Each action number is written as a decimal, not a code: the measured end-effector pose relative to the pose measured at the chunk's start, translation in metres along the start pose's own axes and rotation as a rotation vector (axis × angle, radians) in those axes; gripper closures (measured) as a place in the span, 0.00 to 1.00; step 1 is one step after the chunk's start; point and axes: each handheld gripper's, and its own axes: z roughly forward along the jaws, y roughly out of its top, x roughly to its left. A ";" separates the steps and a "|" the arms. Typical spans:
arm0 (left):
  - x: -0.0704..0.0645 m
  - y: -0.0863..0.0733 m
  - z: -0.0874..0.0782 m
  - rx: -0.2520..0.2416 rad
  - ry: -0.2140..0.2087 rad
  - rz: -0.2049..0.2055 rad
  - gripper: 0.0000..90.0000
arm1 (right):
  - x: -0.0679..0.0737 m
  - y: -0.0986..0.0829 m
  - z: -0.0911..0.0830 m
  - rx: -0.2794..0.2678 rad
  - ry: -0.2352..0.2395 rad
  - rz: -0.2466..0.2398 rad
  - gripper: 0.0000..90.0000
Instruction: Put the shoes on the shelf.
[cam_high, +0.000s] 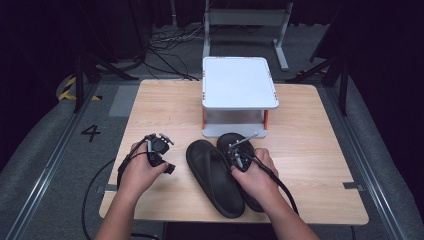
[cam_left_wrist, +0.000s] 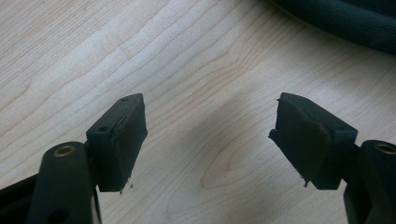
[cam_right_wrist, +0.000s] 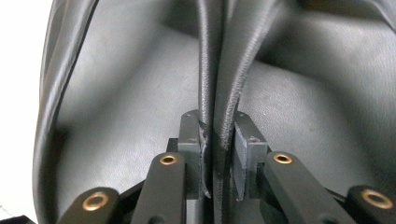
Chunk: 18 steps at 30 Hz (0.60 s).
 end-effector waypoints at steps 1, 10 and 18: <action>0.000 0.000 0.000 0.000 0.000 0.000 0.29 | 0.000 0.000 0.000 0.000 0.000 0.000 0.85; 0.003 -0.002 -0.001 -0.001 0.001 -0.009 0.29 | -0.022 0.022 -0.023 -0.087 -0.011 0.072 0.85; 0.004 -0.004 -0.002 -0.002 0.002 -0.013 0.29 | -0.041 0.043 -0.032 -0.139 -0.056 0.137 0.85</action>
